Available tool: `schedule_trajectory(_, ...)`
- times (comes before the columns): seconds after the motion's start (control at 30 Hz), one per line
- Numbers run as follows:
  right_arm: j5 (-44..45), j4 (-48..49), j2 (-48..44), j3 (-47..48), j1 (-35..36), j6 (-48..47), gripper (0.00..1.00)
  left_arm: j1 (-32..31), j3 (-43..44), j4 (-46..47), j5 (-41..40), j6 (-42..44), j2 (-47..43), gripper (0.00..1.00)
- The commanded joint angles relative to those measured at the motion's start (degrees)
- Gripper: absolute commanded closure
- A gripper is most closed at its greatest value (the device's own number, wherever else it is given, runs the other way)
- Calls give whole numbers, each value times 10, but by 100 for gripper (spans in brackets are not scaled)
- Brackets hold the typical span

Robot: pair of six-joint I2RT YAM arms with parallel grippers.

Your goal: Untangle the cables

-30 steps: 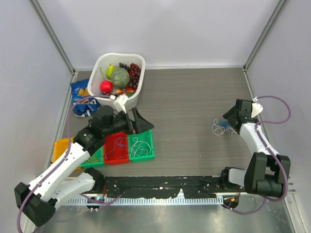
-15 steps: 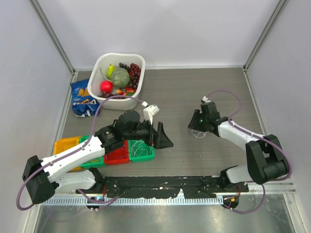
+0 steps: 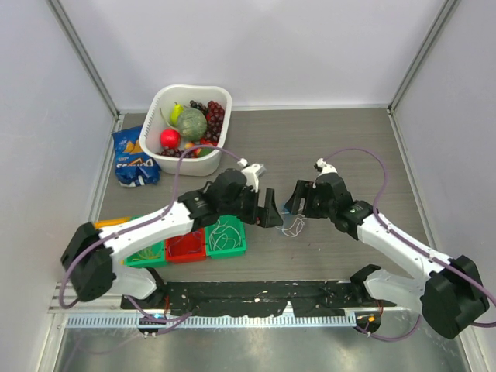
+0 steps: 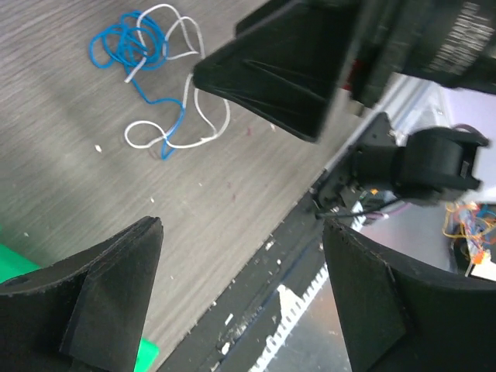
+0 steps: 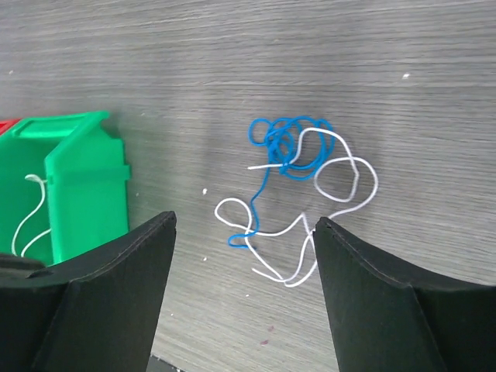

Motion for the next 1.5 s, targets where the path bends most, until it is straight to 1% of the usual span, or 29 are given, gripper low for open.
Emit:
schedule_trajectory(0.0, 45, -30, 13, 24, -7, -4, 25, -2, 56, -11, -22, -9, 84, 19)
schedule_trajectory(0.07, 40, -28, 17, 18, -9, 3, 29, -2, 67, 3, -12, -5, 120, 28)
schedule_trajectory(0.1, 39, -23, 12, 12, -9, 4, 31, -2, 71, 3, -13, -5, 136, 37)
schedule_trajectory(0.13, 40, -22, 8, 9, -9, 6, 32, -1, 78, 2, -18, -4, 155, 43)
schedule_trajectory(0.2, 40, -21, -7, -3, -12, 8, 37, -1, 93, -4, -21, -5, 191, 51)
schedule_trajectory(0.3, 26, -9, -32, -15, -11, 15, 44, -1, 110, -11, -39, -6, 232, 56)
schedule_trajectory(0.33, 25, -2, -39, -26, -13, 18, 49, -1, 111, -10, -50, -5, 243, 57)
schedule_trajectory(0.37, 3, 18, -42, -33, -13, 22, 51, -1, 111, -5, -60, -4, 249, 58)
schedule_trajectory(0.4, -4, 47, -45, -51, -13, 32, 56, -1, 111, -4, -75, -4, 254, 60)
schedule_trajectory(0.47, -33, 102, -32, -75, -12, 49, 58, -1, 108, -5, -92, -4, 252, 64)
schedule_trajectory(0.53, -63, 135, -4, -86, -12, 57, 59, -1, 85, 20, -93, -7, 230, 64)
schedule_trajectory(0.6, -75, 143, 27, -89, -12, 59, 58, -1, 64, 38, -98, -12, 203, 63)
schedule_trajectory(0.67, -85, 181, 49, -97, -11, 58, 58, -1, 49, 40, -104, -14, 181, 63)
schedule_trajectory(0.77, -97, 206, 73, -104, -11, 58, 58, -1, 37, 33, -110, -18, 157, 63)
schedule_trajectory(0.93, -112, 242, 99, -109, -11, 64, 63, -1, 13, 47, -105, -26, 122, 61)
schedule_trajectory(1.0, -127, 262, 114, -112, -10, 66, 69, -1, 10, 52, -100, -25, 117, 57)
schedule_trajectory(1.03, -130, 280, 121, -114, -10, 64, 75, -1, 10, 51, -99, -23, 116, 54)
schedule_trajectory(1.07, -128, 284, 125, -116, -10, 64, 79, -1, 10, 52, -98, -21, 116, 52)
schedule_trajectory(1.1, -126, 284, 130, -114, -11, 61, 87, -1, 11, 53, -97, -20, 116, 50)
schedule_trajectory(1.13, -125, 281, 132, -112, -11, 57, 90, -1, 13, 52, -96, -18, 116, 47)
schedule_trajectory(1.17, -124, 270, 130, -107, -11, 54, 96, -1, 16, 50, -94, -16, 116, 45)
schedule_trajectory(1.2, -123, 265, 129, -105, -11, 49, 99, -1, 17, 50, -91, -13, 115, 44)
schedule_trajectory(1.3, -130, 223, 73, -93, -11, 45, 99, -1, 12, 67, -83, -4, 99, 41)
schedule_trajectory(1.33, -134, 213, 37, -85, -11, 45, 99, 0, 3, 82, -75, 2, 86, 40)
schedule_trajectory(1.37, -141, 189, 19, -79, -11, 46, 99, -1, -3, 101, -68, 7, 71, 39)
schedule_trajectory(1.4, -148, 174, -22, -63, -11, 49, 99, -1, -18, 138, -61, 11, 59, 39)
schedule_trajectory(1.47, -166, 123, -76, -33, -11, 53, 99, -2, -40, 184, -47, 27, 28, 38)
